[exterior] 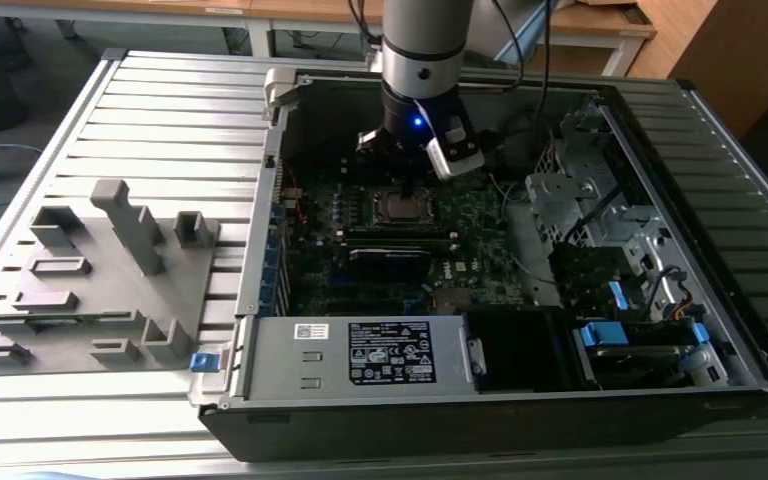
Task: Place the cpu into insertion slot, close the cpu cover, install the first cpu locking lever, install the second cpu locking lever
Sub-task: 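Install the second cpu locking lever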
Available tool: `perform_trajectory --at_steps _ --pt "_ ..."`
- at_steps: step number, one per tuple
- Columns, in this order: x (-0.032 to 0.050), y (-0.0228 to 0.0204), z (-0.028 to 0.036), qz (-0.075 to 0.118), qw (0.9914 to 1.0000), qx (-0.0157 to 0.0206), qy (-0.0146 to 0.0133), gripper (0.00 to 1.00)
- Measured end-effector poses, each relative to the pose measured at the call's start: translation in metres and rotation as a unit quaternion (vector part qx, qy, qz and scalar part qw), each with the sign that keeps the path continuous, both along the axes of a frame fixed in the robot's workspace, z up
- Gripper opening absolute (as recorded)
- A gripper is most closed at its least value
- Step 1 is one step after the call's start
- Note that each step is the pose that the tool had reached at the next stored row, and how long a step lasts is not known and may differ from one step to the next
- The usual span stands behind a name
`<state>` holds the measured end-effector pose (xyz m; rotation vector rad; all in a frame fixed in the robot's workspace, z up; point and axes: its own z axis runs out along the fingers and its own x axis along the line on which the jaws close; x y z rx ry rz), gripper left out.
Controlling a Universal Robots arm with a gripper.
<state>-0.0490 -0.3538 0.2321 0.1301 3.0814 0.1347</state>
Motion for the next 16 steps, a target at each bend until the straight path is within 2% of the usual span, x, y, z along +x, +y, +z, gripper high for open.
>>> perform_trajectory --at_steps 6,7,9,10,16 --pt "0.0001 0.0011 -0.0002 0.0 1.0 -0.0006 0.0001 0.11" --pt "0.0003 0.0011 -0.0004 0.0 1.0 -0.0013 0.0011 0.11" --pt "0.0007 0.0011 -0.0006 0.0 0.99996 -0.0047 0.0071 0.11" --pt "0.0008 0.0011 -0.0006 0.0 0.99995 -0.0056 0.008 0.11" --pt "0.0008 0.0011 -0.0006 0.0 0.99994 -0.0068 0.0081 0.11"
